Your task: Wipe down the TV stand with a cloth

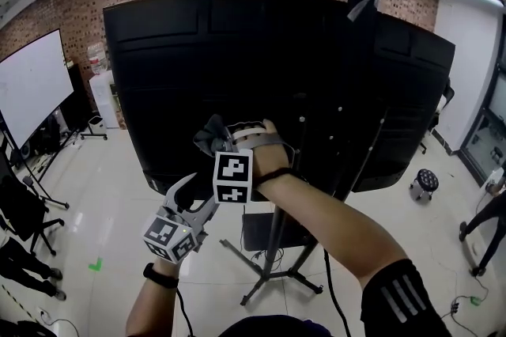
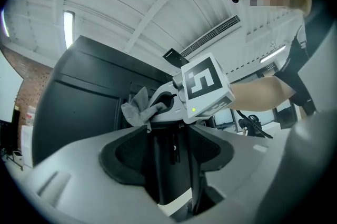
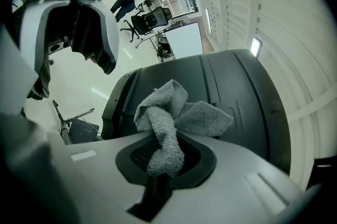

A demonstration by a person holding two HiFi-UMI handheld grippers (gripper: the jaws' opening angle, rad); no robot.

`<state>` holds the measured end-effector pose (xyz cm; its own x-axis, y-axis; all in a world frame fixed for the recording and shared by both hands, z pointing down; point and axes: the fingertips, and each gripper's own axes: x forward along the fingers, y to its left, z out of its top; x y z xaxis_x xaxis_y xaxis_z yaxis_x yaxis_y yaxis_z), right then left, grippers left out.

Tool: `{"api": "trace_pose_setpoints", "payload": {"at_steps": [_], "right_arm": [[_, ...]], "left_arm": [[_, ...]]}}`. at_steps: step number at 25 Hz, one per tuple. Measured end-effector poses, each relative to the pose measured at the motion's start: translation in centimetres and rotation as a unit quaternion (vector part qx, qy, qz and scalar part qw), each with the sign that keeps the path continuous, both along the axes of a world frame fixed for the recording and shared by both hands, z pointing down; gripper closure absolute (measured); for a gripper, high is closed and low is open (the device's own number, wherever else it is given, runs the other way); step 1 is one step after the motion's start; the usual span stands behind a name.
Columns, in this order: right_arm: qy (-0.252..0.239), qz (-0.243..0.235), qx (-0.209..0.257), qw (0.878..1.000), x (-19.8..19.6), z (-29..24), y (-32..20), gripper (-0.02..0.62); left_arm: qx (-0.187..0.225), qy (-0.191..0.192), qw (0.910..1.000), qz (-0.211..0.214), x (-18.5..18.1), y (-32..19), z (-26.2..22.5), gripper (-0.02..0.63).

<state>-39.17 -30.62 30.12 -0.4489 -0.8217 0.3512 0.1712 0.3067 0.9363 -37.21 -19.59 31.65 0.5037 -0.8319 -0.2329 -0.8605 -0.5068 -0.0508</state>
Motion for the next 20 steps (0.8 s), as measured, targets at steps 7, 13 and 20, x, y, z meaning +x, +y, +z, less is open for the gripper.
{"api": "trace_pose_setpoints", "payload": {"at_steps": [7, 13, 20], "right_arm": [[0.028, 0.04, 0.018, 0.999, 4.4, 0.1, -1.0, 0.566], [0.043, 0.063, 0.048, 0.996, 7.1, -0.4, -1.7, 0.566], [-0.007, 0.033, 0.029, 0.999, 8.1, -1.1, 0.4, 0.566]], "left_arm": [[0.0, -0.002, 0.9994, 0.035, 3.1, -1.3, 0.1, 0.334], [0.001, -0.004, 0.9978, 0.066, 6.1, -2.4, 0.0, 0.334], [-0.001, 0.001, 0.997, 0.078, 7.7, -3.0, 0.1, 0.334]]}}
